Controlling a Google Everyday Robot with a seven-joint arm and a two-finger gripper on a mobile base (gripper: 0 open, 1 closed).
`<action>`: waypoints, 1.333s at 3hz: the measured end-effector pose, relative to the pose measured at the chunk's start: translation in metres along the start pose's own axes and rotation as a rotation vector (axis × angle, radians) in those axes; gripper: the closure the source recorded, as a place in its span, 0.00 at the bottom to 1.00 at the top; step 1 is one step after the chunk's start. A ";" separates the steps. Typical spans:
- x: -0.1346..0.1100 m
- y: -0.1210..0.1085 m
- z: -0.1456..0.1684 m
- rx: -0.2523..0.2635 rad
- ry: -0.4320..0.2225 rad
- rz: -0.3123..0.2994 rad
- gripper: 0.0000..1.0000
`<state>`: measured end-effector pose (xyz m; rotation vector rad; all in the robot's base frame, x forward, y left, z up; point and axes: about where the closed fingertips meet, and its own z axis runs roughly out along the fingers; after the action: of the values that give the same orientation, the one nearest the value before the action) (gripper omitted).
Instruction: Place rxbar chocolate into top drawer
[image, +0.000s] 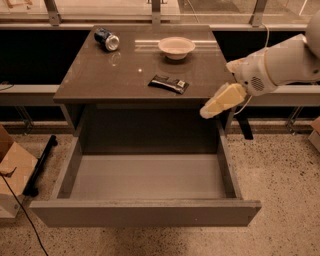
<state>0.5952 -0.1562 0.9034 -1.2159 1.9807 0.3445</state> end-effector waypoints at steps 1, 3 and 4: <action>-0.017 -0.002 0.035 -0.024 -0.061 -0.026 0.00; -0.030 -0.024 0.103 -0.061 -0.100 -0.004 0.00; -0.032 -0.037 0.131 -0.084 -0.114 0.021 0.00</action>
Offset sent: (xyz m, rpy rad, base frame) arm 0.0879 0.0754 -0.0469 0.1005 -0.0323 0.0695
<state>0.6967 -0.0787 0.8457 -1.2011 1.8987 0.5018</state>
